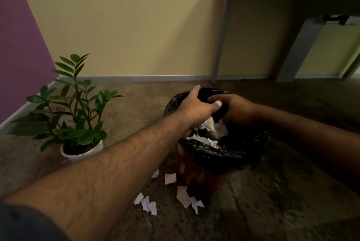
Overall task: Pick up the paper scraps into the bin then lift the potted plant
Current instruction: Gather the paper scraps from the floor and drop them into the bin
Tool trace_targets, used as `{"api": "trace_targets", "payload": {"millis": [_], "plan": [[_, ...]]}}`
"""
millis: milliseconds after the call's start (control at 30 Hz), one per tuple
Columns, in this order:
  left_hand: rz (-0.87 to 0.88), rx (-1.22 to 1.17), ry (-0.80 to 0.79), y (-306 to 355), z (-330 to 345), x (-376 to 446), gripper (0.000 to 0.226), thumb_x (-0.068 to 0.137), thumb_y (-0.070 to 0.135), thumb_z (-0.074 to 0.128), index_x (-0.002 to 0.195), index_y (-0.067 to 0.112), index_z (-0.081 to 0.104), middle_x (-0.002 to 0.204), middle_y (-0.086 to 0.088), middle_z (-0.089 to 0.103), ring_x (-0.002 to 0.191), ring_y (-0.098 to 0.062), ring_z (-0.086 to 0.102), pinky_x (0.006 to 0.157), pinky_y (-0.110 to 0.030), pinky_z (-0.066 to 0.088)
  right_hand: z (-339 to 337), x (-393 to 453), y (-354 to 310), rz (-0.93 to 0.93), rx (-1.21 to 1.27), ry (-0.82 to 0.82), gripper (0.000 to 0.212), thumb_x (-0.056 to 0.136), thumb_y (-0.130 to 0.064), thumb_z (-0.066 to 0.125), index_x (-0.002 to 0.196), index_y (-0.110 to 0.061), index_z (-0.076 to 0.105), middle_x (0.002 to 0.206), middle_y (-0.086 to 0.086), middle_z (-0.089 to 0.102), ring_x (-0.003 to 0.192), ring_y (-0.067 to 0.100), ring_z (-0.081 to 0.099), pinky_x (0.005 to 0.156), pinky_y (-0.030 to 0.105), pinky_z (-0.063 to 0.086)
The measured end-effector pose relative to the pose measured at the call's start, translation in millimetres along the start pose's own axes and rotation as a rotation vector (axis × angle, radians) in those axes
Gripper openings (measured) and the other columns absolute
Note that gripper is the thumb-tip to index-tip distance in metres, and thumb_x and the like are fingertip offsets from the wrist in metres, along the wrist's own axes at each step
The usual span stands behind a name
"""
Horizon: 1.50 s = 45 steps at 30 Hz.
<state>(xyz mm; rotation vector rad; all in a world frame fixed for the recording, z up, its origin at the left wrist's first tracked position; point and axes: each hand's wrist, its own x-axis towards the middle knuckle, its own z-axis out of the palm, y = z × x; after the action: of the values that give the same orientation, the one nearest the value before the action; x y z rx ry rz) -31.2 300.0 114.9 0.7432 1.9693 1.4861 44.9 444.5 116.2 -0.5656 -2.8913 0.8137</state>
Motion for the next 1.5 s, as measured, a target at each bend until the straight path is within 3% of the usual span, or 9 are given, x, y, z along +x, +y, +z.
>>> {"api": "trace_targets", "payload": {"millis": [267,467,633,767,933,1200,1333,1433,1500], "plan": [[0.214,0.183,0.095,-23,-42,-36,0.070,0.085,0.032,0.069,0.145,0.028,0.033,0.144,-0.001,0.046,0.127,-0.017,0.048,0.097,-0.029,0.045,19,20,-33,0.017,-0.008,0.167,0.032,0.081,0.004,0.060,0.106,-0.014,0.069,0.087,0.002,0.068,0.068,0.009,0.060,0.054,0.020,0.043],[0.572,0.521,0.399,-87,-113,-109,0.008,0.085,0.023,0.063,0.090,0.026,0.057,0.081,0.011,0.055,0.078,-0.007,0.056,0.066,-0.019,0.045,46,17,-107,-0.223,0.005,0.331,0.021,0.079,-0.004,0.060,0.093,-0.015,0.071,0.088,0.006,0.070,0.080,0.022,0.064,0.071,0.028,0.046],[0.279,0.781,0.305,-227,-156,-174,0.009,0.085,0.031,0.058,0.092,0.031,0.053,0.088,0.016,0.050,0.086,-0.006,0.051,0.074,-0.032,0.045,92,-3,-143,-0.493,-0.043,0.307,0.014,0.083,-0.019,0.064,0.096,-0.019,0.067,0.099,-0.001,0.055,0.089,0.014,0.052,0.073,0.029,0.041],[-0.224,0.999,0.399,-308,-194,-202,0.057,0.087,0.053,0.050,0.135,0.024,0.041,0.134,0.000,0.048,0.122,-0.019,0.047,0.102,-0.034,0.040,142,-20,-143,-0.599,-0.130,0.097,0.017,0.086,-0.028,0.061,0.103,-0.025,0.062,0.106,-0.005,0.051,0.100,0.012,0.048,0.081,0.030,0.046],[-0.575,0.991,0.370,-364,-212,-218,0.096,0.084,0.074,0.038,0.153,0.017,0.006,0.161,-0.002,0.010,0.147,-0.023,0.017,0.118,-0.036,0.022,196,-35,-115,-0.567,-0.246,-0.165,0.023,0.088,-0.032,0.056,0.112,-0.030,0.055,0.111,-0.010,0.044,0.103,0.010,0.045,0.084,0.027,0.046],[-0.444,0.847,0.452,-371,-248,-147,0.106,0.076,0.081,0.040,0.154,0.021,0.001,0.163,-0.002,-0.002,0.150,-0.023,0.005,0.121,-0.041,0.014,258,-27,-82,-0.341,-0.363,-0.390,0.040,0.085,-0.042,0.054,0.122,-0.030,0.044,0.127,-0.007,0.041,0.112,0.014,0.043,0.085,0.026,0.040],[-0.285,0.800,0.513,-358,-265,-94,0.106,0.070,0.075,0.060,0.150,0.017,0.022,0.159,-0.009,0.019,0.147,-0.026,0.016,0.119,-0.038,0.017,288,-8,-80,-0.177,-0.349,-0.431,0.065,0.082,-0.056,0.054,0.137,-0.028,0.032,0.143,-0.004,0.031,0.129,0.023,0.035,0.100,0.040,0.042],[-0.198,0.746,0.445,-357,-267,-67,0.084,0.058,0.073,0.072,0.110,0.009,0.056,0.112,-0.006,0.056,0.117,-0.026,0.051,0.105,-0.036,0.035,309,11,-82,-0.028,-0.267,-0.328,0.072,0.081,-0.060,0.053,0.140,-0.026,0.029,0.147,0.001,0.029,0.134,0.029,0.029,0.102,0.045,0.040],[-0.211,0.640,0.460,-359,-266,-58,0.071,0.055,0.069,0.077,0.087,0.010,0.053,0.085,-0.002,0.051,0.093,-0.025,0.058,0.088,-0.039,0.044,320,28,-81,0.042,-0.277,-0.217,0.076,0.082,-0.061,0.052,0.143,-0.025,0.025,0.153,0.004,0.023,0.140,0.034,0.020,0.107,0.049,0.036]]}}
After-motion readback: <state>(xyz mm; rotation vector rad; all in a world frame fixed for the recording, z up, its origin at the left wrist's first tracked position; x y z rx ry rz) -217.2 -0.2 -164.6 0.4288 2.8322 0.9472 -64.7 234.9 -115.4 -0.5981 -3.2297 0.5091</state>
